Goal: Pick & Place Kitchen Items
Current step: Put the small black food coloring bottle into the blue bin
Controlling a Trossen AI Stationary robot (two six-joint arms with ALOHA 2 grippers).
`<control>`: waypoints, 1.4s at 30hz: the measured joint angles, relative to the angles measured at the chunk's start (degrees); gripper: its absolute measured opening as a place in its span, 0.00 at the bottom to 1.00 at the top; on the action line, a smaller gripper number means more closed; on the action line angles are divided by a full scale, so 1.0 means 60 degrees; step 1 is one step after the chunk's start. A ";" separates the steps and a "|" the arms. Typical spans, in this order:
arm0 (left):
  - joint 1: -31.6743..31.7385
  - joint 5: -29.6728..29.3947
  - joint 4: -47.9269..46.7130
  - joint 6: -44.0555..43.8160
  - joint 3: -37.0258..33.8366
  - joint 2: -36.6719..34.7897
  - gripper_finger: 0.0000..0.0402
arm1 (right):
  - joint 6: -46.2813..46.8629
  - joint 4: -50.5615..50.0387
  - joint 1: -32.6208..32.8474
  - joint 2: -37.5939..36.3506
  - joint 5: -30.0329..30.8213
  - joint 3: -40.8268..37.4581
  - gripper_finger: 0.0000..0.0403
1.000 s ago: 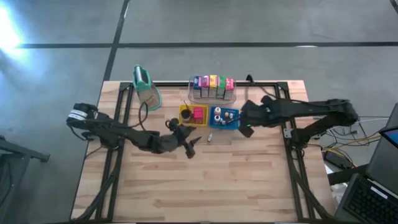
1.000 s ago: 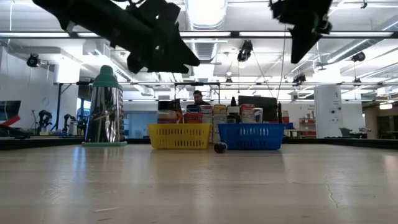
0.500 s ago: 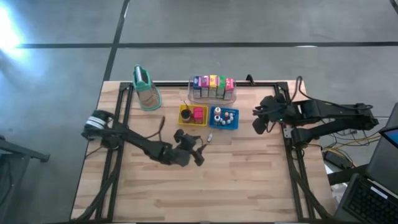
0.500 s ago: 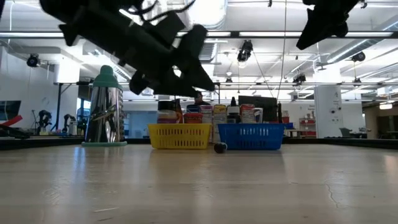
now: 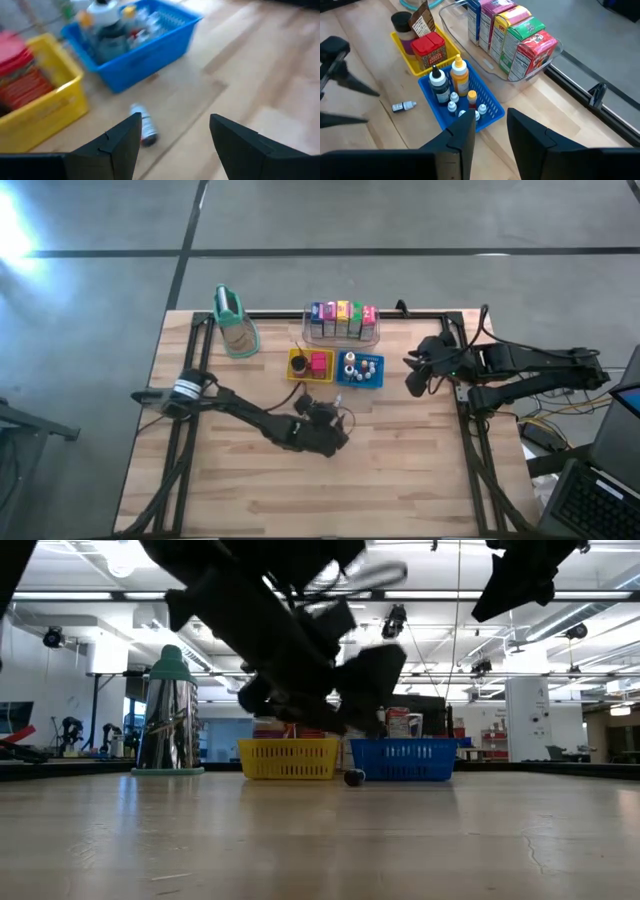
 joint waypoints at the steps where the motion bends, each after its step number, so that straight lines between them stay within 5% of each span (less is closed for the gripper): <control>1: 0.0055 -0.0009 -0.0451 -0.0390 0.0121 0.0057 0.60 | -0.0026 0.0003 0.0000 0.0043 0.0000 0.0000 0.27; 16: 0.0819 0.2026 -0.1382 -0.2341 0.0141 0.0000 0.55 | -0.0127 -0.0069 0.0000 0.0231 -0.0007 0.0000 0.22; 29: 0.1065 0.1936 -0.1486 -0.2341 0.0134 0.0049 0.51 | -0.0130 -0.0062 0.0000 0.0231 -0.0007 0.0000 0.12; 42: 0.1127 0.1928 -0.0971 -0.2583 0.0149 0.0801 0.51 | -0.0130 -0.0059 0.0000 0.0231 -0.0010 0.0000 0.20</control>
